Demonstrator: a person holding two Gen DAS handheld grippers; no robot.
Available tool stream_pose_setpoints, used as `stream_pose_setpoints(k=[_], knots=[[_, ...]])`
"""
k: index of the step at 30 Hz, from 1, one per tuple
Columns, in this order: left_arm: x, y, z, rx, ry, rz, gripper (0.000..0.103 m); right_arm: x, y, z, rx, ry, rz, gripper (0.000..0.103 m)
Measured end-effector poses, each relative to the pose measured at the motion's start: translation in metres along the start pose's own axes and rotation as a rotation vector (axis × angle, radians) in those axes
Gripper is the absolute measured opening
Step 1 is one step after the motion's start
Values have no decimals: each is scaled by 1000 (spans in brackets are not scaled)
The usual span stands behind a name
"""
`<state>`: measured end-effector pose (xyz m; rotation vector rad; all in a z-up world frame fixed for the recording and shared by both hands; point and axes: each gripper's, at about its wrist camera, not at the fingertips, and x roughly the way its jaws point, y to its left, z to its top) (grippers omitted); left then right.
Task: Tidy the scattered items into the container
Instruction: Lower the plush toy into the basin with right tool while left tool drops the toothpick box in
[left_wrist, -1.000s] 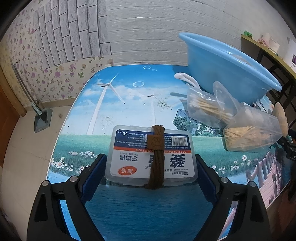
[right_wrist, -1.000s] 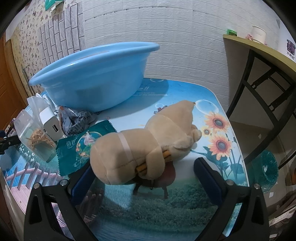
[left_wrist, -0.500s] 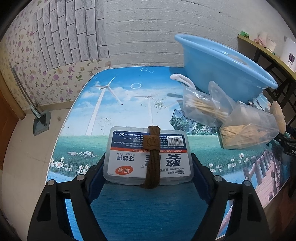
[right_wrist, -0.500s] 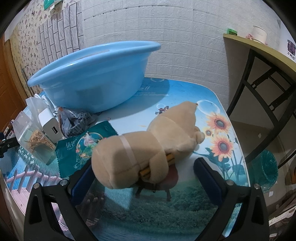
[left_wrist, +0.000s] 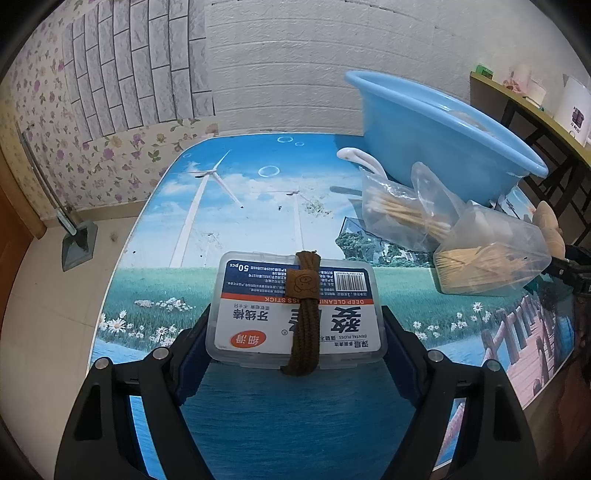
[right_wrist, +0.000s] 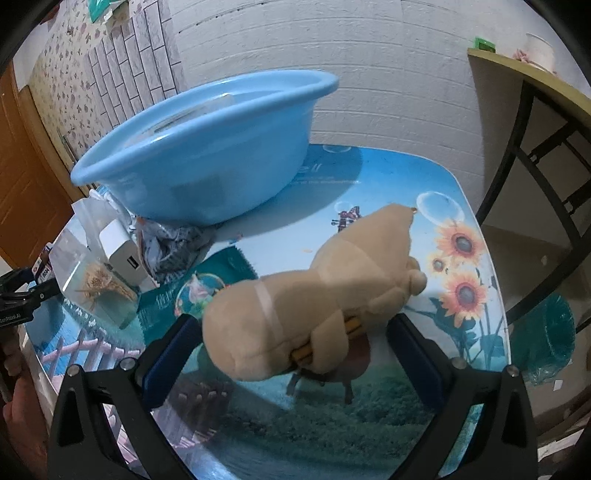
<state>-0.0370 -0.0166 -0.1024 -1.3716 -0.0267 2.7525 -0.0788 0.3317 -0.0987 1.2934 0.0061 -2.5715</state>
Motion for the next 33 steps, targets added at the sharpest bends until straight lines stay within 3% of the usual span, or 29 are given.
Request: stream_pose_setpoints(k=[2, 5, 7, 8, 16, 22, 27, 33], knots=[[0, 1, 0, -2, 1, -5, 81, 2, 2, 1, -25, 14, -12, 103], [-2, -2, 1, 8, 9, -13, 81, -3, 1, 0, -1, -17, -28, 82], [-9, -5, 1, 26, -15, -16, 81, -8, -1, 0, 30, -42, -32, 79], [-12, -7, 2, 35, -26, -16, 81, -11, -1, -1, 26, -58, -33, 57], [-38, -19, 11, 34, -86, -67, 81, -52, 23, 8, -103, -211, 2, 56], [-62, -29, 33, 47, -163, -99, 81, -84, 35, 16, -110, -308, 62, 56], [-73, -49, 63, 98, -232, -121, 81, -89, 57, 32, -152, -327, 115, 56], [-71, -75, 89, 141, -251, -150, 81, -72, 63, 54, -135, -285, 192, 56]])
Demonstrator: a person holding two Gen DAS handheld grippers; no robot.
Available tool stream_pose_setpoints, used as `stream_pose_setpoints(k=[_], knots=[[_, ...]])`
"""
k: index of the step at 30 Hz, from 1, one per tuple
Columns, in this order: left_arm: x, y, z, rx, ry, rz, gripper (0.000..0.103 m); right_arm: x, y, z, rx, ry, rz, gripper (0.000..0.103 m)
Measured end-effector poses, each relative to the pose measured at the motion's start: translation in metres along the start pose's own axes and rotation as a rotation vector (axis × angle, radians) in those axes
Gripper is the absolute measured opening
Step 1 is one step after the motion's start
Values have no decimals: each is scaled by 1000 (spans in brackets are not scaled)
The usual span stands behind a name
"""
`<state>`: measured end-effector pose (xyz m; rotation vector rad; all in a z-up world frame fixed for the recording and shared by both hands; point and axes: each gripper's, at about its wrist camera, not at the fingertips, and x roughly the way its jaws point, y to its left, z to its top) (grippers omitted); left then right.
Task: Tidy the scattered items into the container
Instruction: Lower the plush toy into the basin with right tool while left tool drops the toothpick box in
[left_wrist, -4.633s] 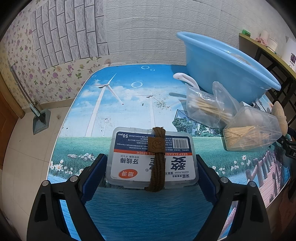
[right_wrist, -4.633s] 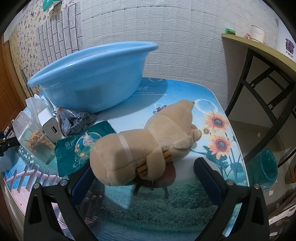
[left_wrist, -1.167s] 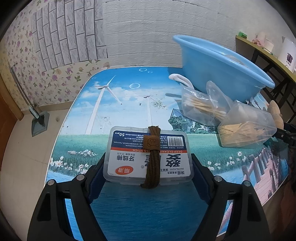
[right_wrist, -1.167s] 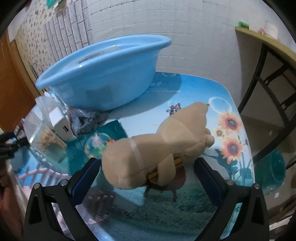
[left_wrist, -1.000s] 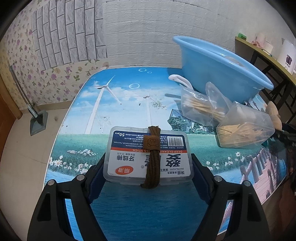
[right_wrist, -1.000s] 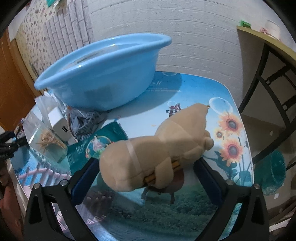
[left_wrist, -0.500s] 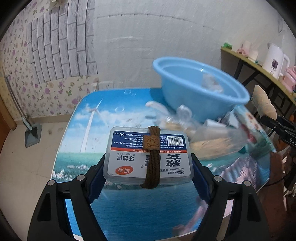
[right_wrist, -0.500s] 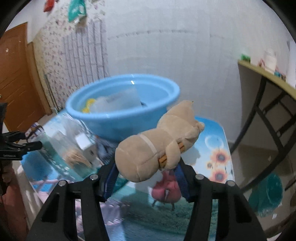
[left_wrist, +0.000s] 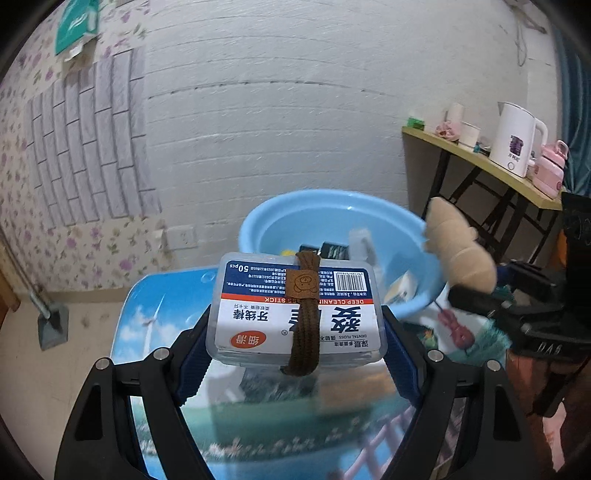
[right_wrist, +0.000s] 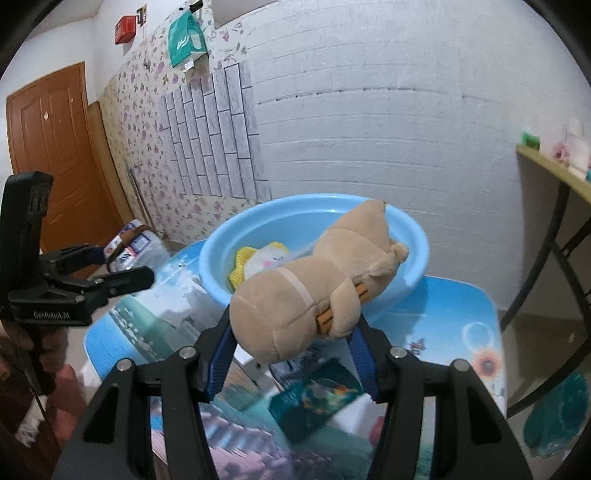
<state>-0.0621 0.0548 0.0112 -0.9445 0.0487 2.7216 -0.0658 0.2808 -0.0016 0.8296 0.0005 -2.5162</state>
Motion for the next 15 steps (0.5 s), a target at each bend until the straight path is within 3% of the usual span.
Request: stream_pose_setpoints(k=[7, 15], knots=[[30, -13, 16, 9, 33, -31, 81, 19, -4, 12, -7, 19, 55, 56], [69, -27, 26, 55, 82, -40, 81, 38, -15, 15, -5, 10, 29, 57]])
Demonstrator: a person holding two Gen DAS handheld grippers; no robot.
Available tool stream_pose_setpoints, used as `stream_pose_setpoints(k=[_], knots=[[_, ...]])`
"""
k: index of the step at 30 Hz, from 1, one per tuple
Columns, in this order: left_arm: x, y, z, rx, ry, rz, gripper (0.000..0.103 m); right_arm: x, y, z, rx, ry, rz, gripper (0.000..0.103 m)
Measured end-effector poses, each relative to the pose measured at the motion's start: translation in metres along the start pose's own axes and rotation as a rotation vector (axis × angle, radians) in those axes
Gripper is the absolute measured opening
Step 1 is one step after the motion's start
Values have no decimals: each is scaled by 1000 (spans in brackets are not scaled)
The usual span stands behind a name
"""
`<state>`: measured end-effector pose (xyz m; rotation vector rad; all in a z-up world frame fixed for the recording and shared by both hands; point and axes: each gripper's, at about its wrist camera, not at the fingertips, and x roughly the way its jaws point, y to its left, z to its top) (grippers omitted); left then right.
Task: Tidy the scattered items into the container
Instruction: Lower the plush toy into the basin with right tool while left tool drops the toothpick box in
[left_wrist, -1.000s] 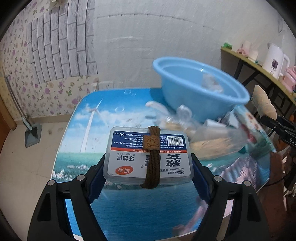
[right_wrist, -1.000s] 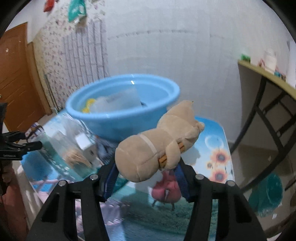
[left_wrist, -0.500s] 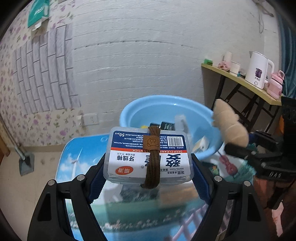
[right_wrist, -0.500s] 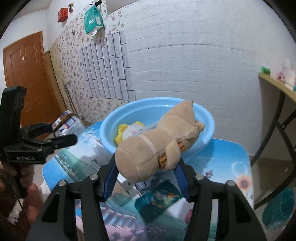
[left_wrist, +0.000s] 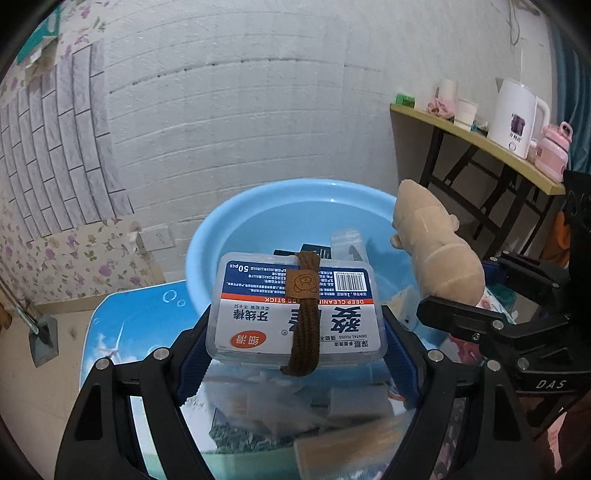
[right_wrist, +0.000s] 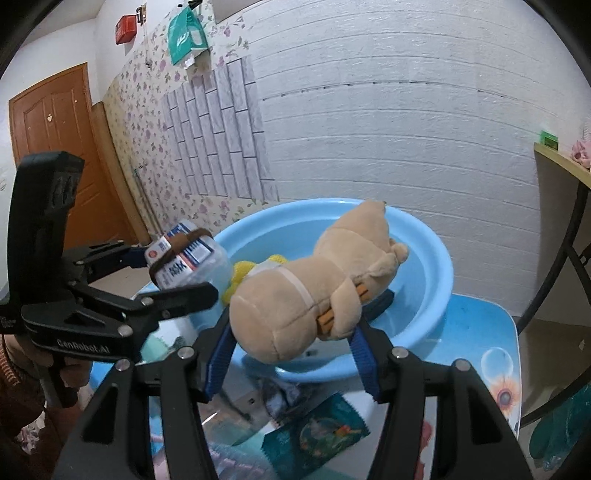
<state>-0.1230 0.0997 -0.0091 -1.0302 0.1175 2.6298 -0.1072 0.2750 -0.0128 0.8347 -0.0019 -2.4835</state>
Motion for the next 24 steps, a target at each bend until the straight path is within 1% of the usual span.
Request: stream_pose_setpoints(k=[4, 7, 9, 11, 15, 24], knots=[[10, -2, 5, 6, 19, -26, 82, 9, -9, 3, 27, 9, -5, 59], [15, -5, 4, 19, 33, -17, 82, 15, -15, 3, 53, 18, -15, 60], [15, -7, 2, 27, 28, -15, 82, 16, -17, 3, 66, 21, -8, 61], [13, -7, 1, 20, 23, -20, 82, 16, -17, 3, 64, 19, -3, 62], [6, -4, 1, -1, 13, -27, 85, 13, -15, 2, 60, 14, -9, 69], [-16, 3, -9, -20, -14, -11, 86, 2, -6, -3, 51, 7, -13, 70]])
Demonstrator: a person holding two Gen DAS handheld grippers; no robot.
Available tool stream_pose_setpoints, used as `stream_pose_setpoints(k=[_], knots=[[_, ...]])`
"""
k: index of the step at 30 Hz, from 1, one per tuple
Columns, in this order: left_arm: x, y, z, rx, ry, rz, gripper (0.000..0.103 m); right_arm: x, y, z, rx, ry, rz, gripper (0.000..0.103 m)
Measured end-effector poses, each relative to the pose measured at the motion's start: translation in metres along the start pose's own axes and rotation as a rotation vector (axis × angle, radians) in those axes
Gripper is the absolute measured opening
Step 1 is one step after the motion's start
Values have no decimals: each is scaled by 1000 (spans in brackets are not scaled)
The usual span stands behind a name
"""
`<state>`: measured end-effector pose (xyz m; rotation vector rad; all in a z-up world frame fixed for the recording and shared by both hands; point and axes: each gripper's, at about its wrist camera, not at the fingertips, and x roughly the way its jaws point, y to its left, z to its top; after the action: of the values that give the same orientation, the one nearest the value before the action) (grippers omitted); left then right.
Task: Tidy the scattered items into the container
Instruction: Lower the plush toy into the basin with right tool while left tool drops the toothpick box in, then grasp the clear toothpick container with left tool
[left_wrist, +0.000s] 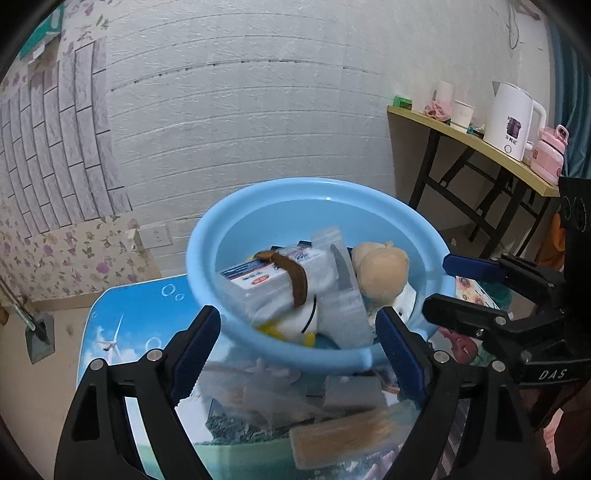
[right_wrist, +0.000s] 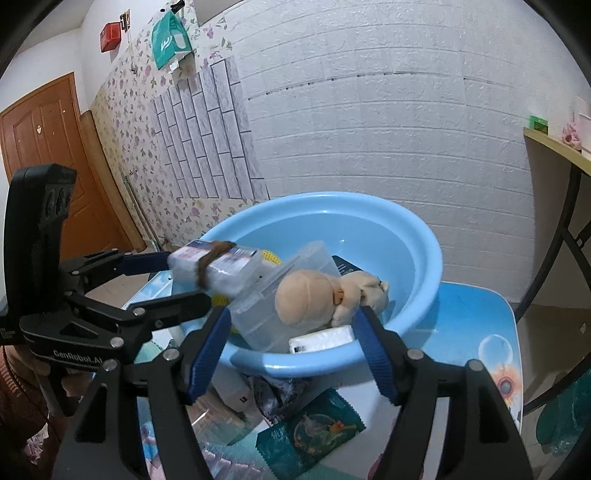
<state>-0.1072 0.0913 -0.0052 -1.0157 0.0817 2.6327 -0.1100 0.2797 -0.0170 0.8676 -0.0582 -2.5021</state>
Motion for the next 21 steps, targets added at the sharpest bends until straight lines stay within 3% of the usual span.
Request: stream_pose_setpoints(k=[4, 7, 11, 17, 21], knots=[[-11, 9, -9, -27, -7, 15, 86, -7, 4, -4, -9, -6, -11, 70], [-22, 19, -18, -62, -26, 51, 86, -9, 5, -9, -3, 5, -39, 78], [-35, 32, -34, -116, -51, 78, 92, -14, 0, -19, 43, -4, -70, 78], [-30, 54, -67, -188, 17, 96, 92, -8, -6, -44, 120, 65, -134, 78], [-25, 61, -85, -230, 57, 82, 92, -3, -9, -58, 171, 111, -117, 78]])
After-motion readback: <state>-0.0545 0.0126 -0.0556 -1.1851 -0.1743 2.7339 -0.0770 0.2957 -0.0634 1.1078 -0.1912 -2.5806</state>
